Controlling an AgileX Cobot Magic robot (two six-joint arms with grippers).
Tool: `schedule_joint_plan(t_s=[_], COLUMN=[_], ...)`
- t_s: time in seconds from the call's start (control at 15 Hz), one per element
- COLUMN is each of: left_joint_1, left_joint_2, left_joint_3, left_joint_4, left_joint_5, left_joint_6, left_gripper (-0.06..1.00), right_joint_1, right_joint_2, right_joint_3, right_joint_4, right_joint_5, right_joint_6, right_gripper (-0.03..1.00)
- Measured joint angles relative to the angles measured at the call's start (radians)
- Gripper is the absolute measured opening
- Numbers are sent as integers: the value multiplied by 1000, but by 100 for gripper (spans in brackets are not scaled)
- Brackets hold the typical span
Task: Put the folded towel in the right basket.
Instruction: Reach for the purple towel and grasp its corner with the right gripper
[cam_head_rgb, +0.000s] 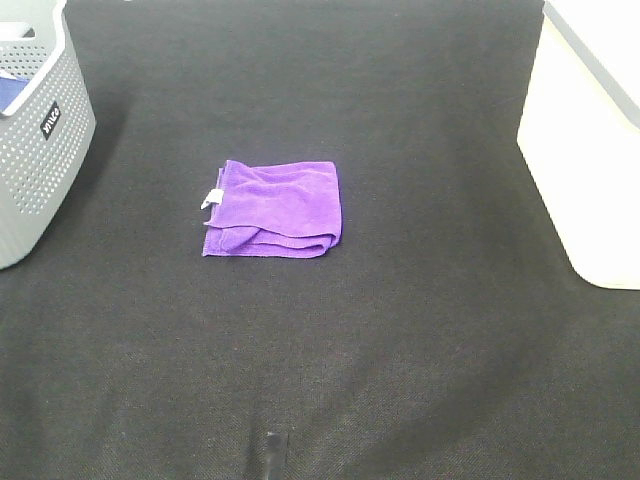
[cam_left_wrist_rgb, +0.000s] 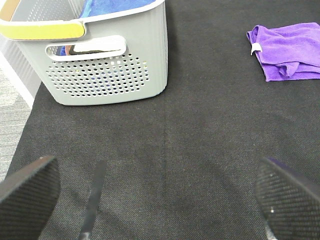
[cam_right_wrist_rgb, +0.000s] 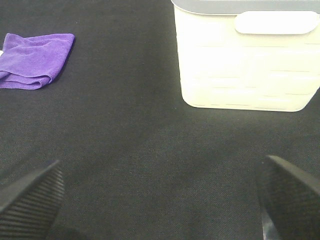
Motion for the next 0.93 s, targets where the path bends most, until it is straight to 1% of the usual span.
schedule_joint_plan(t_s=[0.93], left_joint_1=[0], left_joint_2=[0], left_joint_3=[0], left_joint_4=[0], left_joint_5=[0], left_joint_6=[0], left_gripper=[99], right_joint_1=[0], right_joint_2=[0], right_joint_3=[0], right_joint_4=[0], right_joint_5=[0], right_joint_6=[0], right_gripper=[98])
